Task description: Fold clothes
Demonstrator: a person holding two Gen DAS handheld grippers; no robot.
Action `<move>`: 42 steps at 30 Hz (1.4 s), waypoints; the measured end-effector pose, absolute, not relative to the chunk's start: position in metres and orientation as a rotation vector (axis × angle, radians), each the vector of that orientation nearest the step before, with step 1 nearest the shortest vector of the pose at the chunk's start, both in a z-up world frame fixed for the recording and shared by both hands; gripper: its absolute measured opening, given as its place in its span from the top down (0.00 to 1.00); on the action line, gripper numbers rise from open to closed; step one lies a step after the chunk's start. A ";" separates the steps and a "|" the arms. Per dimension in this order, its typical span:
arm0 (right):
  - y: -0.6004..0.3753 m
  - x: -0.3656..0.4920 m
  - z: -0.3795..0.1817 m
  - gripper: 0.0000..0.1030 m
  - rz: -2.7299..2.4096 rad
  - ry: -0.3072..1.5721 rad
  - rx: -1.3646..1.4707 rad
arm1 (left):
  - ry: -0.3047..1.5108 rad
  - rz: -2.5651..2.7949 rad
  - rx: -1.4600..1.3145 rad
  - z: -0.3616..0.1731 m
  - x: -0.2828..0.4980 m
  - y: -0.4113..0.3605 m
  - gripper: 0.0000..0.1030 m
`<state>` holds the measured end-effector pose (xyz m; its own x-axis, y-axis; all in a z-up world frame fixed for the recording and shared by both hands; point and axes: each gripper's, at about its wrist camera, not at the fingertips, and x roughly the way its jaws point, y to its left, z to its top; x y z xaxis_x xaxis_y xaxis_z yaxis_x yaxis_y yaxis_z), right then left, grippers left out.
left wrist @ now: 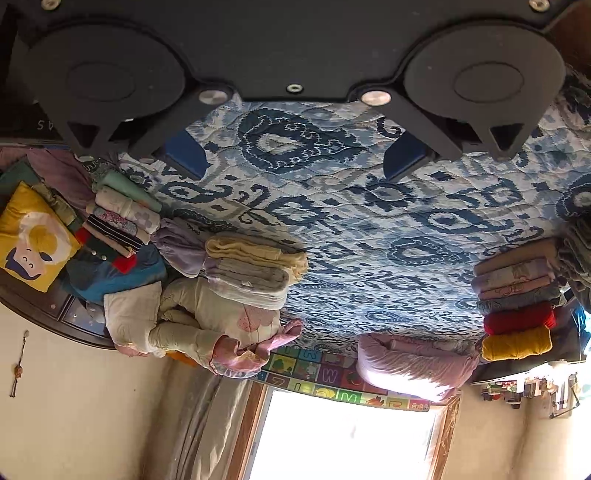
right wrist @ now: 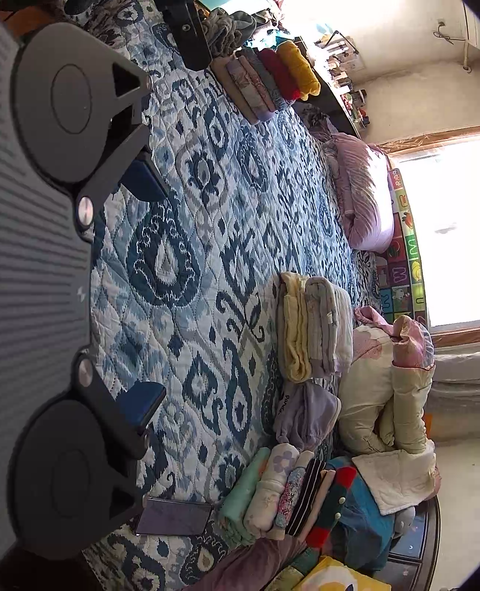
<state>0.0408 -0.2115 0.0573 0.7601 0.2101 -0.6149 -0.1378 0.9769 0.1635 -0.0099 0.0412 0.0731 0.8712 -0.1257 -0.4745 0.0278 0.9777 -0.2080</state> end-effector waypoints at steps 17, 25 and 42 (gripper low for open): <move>-0.197 0.014 0.063 0.00 0.159 0.659 0.046 | 0.630 0.024 -0.143 0.061 -0.012 0.036 0.00; -0.190 0.022 0.056 0.00 0.149 0.668 0.027 | 0.644 0.052 -0.056 0.050 0.004 0.019 0.00; -0.170 0.044 0.036 0.00 0.181 0.712 0.048 | 0.649 0.060 -0.058 0.044 0.016 0.025 0.00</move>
<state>0.0442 -0.1703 0.0355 0.7422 0.1812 -0.6452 -0.1488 0.9833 0.1051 0.0156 0.0249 0.0444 0.7951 0.0379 -0.6053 -0.0742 0.9966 -0.0351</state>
